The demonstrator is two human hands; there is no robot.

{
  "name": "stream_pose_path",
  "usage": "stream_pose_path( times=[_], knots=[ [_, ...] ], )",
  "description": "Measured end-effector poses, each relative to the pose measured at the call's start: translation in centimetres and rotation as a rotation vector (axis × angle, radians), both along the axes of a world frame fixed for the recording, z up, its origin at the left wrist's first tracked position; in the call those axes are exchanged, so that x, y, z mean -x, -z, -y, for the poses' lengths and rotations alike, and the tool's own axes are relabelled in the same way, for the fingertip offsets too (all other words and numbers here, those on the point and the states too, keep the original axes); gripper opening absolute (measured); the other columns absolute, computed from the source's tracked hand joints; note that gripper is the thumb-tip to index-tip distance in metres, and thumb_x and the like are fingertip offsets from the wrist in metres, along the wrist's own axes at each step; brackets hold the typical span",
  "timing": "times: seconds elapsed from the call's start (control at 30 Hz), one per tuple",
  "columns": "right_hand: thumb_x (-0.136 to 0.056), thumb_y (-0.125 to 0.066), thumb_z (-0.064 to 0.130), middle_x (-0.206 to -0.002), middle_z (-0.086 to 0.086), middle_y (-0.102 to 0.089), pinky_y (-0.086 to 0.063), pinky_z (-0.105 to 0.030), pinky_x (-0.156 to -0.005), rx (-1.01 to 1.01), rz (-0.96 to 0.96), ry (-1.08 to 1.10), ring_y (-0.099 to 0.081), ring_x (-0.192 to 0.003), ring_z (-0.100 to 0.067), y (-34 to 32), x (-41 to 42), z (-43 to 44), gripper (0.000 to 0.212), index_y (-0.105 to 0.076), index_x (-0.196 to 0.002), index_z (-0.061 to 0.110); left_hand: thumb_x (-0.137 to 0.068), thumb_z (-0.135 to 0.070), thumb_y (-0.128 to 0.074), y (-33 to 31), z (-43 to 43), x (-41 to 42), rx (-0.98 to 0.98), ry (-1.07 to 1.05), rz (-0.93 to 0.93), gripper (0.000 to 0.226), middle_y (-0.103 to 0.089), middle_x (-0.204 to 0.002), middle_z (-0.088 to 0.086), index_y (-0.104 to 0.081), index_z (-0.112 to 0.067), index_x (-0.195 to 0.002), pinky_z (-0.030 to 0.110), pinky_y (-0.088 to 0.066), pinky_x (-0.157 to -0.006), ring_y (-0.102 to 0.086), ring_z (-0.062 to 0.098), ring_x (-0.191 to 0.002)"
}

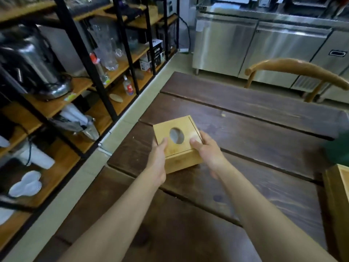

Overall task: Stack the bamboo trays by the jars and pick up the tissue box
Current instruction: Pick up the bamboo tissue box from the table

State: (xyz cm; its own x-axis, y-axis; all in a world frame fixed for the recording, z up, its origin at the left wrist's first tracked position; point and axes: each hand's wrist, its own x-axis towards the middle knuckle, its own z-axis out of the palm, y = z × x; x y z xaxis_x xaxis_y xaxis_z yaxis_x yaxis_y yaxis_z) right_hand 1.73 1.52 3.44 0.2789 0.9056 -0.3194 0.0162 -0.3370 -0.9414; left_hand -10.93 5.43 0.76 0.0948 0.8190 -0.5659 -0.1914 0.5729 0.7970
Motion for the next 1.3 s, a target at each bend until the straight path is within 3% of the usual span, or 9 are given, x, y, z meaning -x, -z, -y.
stream_pose_path(
  times=[0.1,0.33,0.53,0.67,0.77,0.87,1.0,1.13,1.3],
  knots=[
    [-0.093,-0.047,0.025,-0.119,0.002,-0.061,-0.043,-0.027,-0.08,-0.004,-0.017,-0.089,-0.056,-0.101,-0.013,-0.8,3.4,1.3,0.034,-0.049,-0.126,0.025,-0.097,-0.041,-0.044,-1.3,2.3,3.8,-0.027,-0.055,-0.064,0.051,-0.06,-0.13,0.008,-0.032,-0.037,-0.146,0.049,-0.048,-0.096,-0.06,0.027,-0.108],
    [-0.092,-0.048,0.028,-0.119,0.005,-0.055,-0.036,-0.031,-0.088,0.011,-0.062,-0.338,-0.049,-0.108,-0.015,-2.3,12.0,5.2,0.034,-0.047,-0.126,0.03,-0.096,-0.044,-0.043,-3.1,9.7,12.8,-0.055,-0.242,-0.173,0.057,-0.05,-0.141,0.01,-0.022,-0.04,-0.149,0.055,-0.039,-0.105,-0.05,0.031,-0.123],
    [-0.083,-0.06,0.037,-0.134,0.005,-0.049,-0.036,-0.036,-0.099,0.062,-0.064,-0.519,-0.045,-0.12,-0.017,-1.8,18.5,8.6,0.051,-0.045,-0.131,0.031,-0.095,-0.043,-0.047,-3.4,16.4,18.6,-0.018,-0.455,-0.161,0.059,-0.046,-0.146,0.008,-0.022,-0.04,-0.149,0.055,-0.037,-0.108,-0.047,0.031,-0.128],
    [-0.085,-0.06,0.03,-0.128,0.004,-0.056,-0.039,-0.033,-0.097,0.067,-0.075,-0.632,-0.05,-0.118,-0.017,-1.6,22.1,10.9,0.048,-0.046,-0.132,0.027,-0.095,-0.042,-0.047,-3.4,20.5,21.1,-0.003,-0.599,-0.152,0.059,-0.044,-0.147,0.005,-0.023,-0.038,-0.149,0.054,-0.032,-0.111,-0.042,0.029,-0.132],
    [-0.087,-0.058,0.025,-0.122,0.004,-0.06,-0.041,-0.031,-0.093,0.065,-0.066,-0.705,-0.053,-0.112,-0.015,-1.7,24.3,12.7,0.044,-0.047,-0.13,0.025,-0.096,-0.041,-0.047,-3.4,22.8,22.7,0.007,-0.685,-0.133,0.055,-0.048,-0.143,0.003,-0.027,-0.037,-0.147,0.049,-0.038,-0.107,-0.046,0.026,-0.126],
    [-0.087,-0.058,0.023,-0.117,0.005,-0.062,-0.043,-0.033,-0.095,0.065,-0.055,-0.755,-0.055,-0.11,-0.015,-1.1,25.9,14.1,0.039,-0.05,-0.126,0.024,-0.096,-0.043,-0.046,-3.1,24.8,23.8,0.001,-0.746,-0.14,0.048,-0.053,-0.133,-0.001,-0.035,-0.037,-0.143,0.037,-0.044,-0.086,-0.051,0.019,-0.11],
    [-0.086,-0.059,0.028,-0.132,0.005,-0.05,-0.036,-0.031,-0.095,0.111,0.02,-0.798,-0.046,-0.12,-0.017,0.2,26.9,15.7,0.056,-0.038,-0.138,0.021,-0.095,-0.041,-0.048,-1.7,26.8,24.8,0.029,-0.77,-0.133,0.047,-0.051,-0.14,0.001,-0.038,-0.036,-0.141,0.047,-0.037,-0.106,-0.048,0.025,-0.124],
    [-0.085,-0.06,0.032,-0.148,0.001,-0.038,-0.032,-0.042,-0.11,0.139,0.099,-0.818,-0.036,-0.134,-0.021,1.9,27.0,16.6,0.068,-0.027,-0.143,0.023,-0.098,-0.035,-0.046,-0.4,28.3,24.8,-0.017,-0.73,-0.166,0.048,-0.047,-0.143,0.001,-0.032,-0.033,-0.144,0.042,-0.035,-0.104,-0.044,0.023,-0.125],
    [-0.084,-0.059,0.037,-0.147,0.001,-0.04,-0.033,-0.045,-0.111,0.124,0.162,-0.827,-0.037,-0.133,-0.02,1.8,27.0,16.8,0.069,-0.027,-0.143,0.024,-0.097,-0.031,-0.048,-0.1,28.3,24.9,-0.042,-0.722,-0.185,0.05,-0.05,-0.14,0.001,-0.032,-0.03,-0.145,0.044,-0.035,-0.108,-0.045,0.022,-0.126]
  ],
)
